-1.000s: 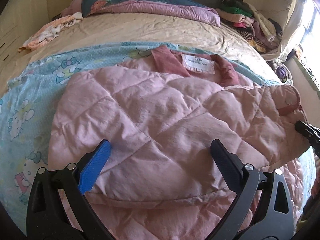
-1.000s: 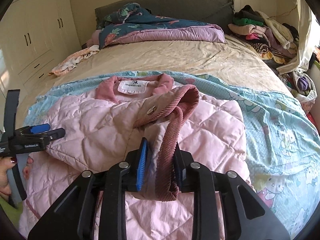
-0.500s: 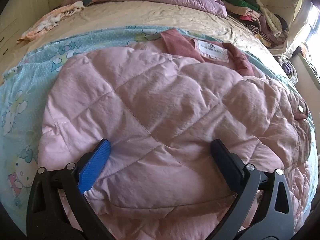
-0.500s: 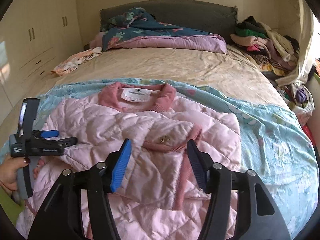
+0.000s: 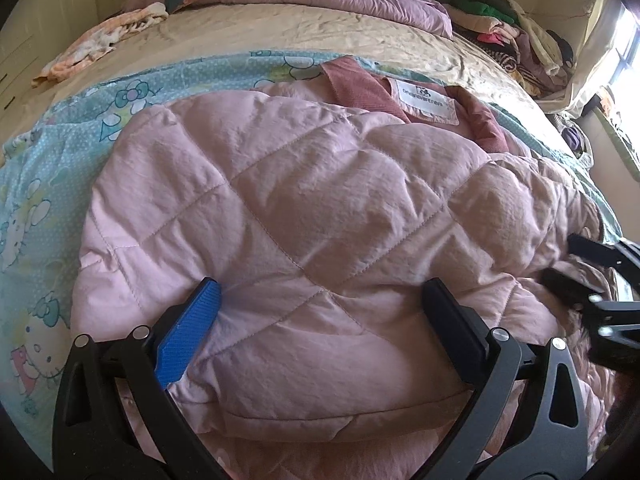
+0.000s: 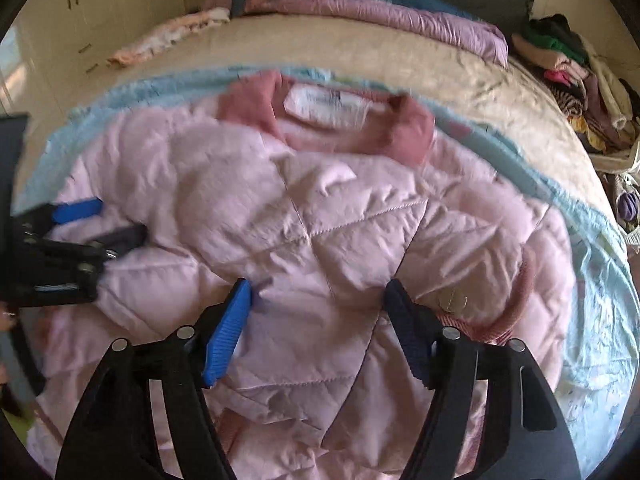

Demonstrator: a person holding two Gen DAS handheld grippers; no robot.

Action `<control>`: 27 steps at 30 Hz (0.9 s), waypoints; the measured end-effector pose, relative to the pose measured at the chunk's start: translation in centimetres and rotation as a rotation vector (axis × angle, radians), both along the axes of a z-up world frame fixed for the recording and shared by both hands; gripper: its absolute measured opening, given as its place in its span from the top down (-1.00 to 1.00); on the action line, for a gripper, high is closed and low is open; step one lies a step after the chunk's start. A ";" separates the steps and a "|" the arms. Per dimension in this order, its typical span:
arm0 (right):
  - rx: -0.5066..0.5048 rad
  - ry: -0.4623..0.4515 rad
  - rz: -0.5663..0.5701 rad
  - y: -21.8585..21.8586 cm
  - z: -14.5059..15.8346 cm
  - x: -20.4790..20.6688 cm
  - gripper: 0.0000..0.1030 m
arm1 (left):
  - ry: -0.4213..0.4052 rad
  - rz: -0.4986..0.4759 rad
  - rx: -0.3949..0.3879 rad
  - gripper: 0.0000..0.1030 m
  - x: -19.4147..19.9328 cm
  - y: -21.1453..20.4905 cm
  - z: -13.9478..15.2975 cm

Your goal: Fold large clothes

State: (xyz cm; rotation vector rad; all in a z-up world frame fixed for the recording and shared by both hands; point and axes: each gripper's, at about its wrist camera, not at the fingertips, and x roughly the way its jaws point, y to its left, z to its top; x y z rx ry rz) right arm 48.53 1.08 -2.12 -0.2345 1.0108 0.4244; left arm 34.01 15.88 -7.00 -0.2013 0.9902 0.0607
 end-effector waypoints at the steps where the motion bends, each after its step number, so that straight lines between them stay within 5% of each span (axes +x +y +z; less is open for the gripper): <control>1: 0.005 0.004 -0.012 0.0 -0.5 0.1 -0.38 | -0.001 0.001 0.000 -0.84 0.0 0.0 0.0; 14: 0.041 -0.032 -0.059 0.1 -2.3 0.3 -0.50 | -0.051 0.007 -0.023 -0.83 -3.1 -0.1 3.4; 21: 0.109 -0.011 -0.095 -1.2 -0.7 -1.4 -0.55 | -0.102 0.027 -0.046 -0.83 -5.0 0.7 6.2; 27: 0.202 -0.035 -0.108 -2.8 1.9 -4.2 -0.78 | -0.129 0.043 -0.061 -0.83 -6.4 0.9 7.5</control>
